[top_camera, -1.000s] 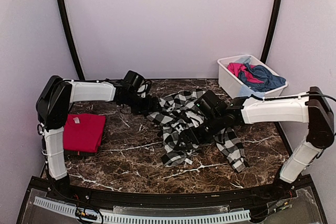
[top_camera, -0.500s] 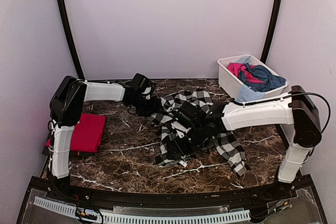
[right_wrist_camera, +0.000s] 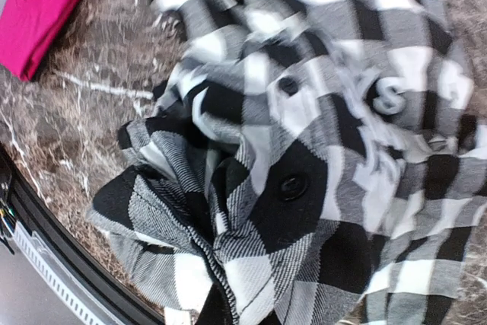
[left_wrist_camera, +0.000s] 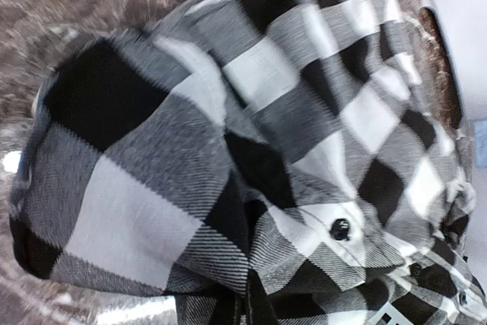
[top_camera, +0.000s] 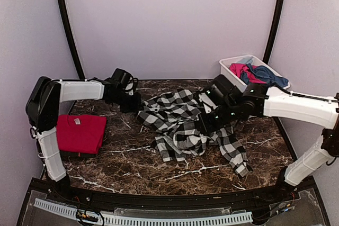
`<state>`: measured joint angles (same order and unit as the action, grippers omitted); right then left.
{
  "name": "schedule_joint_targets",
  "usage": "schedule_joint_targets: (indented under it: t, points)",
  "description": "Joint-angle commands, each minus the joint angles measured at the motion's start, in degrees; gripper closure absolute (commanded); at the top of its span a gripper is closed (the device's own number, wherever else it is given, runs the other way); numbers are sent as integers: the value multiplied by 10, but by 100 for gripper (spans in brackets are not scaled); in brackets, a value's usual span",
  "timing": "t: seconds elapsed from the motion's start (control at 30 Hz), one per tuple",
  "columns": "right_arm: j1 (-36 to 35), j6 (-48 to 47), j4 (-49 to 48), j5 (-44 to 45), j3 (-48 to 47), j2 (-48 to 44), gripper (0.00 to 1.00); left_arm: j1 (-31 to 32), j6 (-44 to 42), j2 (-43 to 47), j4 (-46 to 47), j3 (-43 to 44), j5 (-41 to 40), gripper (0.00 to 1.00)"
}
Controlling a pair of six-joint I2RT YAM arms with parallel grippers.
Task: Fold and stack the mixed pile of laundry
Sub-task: Adjust the crumpled shirt at the center of the board.
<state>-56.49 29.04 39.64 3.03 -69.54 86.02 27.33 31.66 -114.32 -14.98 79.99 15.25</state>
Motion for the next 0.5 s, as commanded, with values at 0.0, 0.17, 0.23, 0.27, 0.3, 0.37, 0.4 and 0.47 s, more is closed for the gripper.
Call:
schedule_joint_targets:
  t: [0.0, 0.17, 0.23, 0.27, 0.3, 0.37, 0.4, 0.47]
  points:
    - [58, -49, 28, 18, -20, -85, 100, -2, -22, 190, 5, -47, -2, 100]
    - [125, -121, 30, -43, -18, -173, 100, -2, -19, 343, -52, -102, 0, 100]
    - [186, -146, 8, -87, 3, -192, 100, -2, -14, 382, -82, -114, -11, 100]
    - [220, -153, -6, -106, 14, -193, 100, -2, -14, 398, -103, -116, -14, 100]
    - [253, -158, -22, -128, 25, -187, 100, -2, -14, 402, -112, -118, -21, 100]
    - [299, -165, -53, -160, 35, -155, 100, -2, -11, 406, -124, -121, -22, 100]
    - [310, -170, -65, -162, 32, -131, 100, -2, -9, 398, -124, -119, -24, 100]
    - [318, -173, -76, -137, 13, -82, 98, -6, -5, 374, -121, -112, -42, 100]
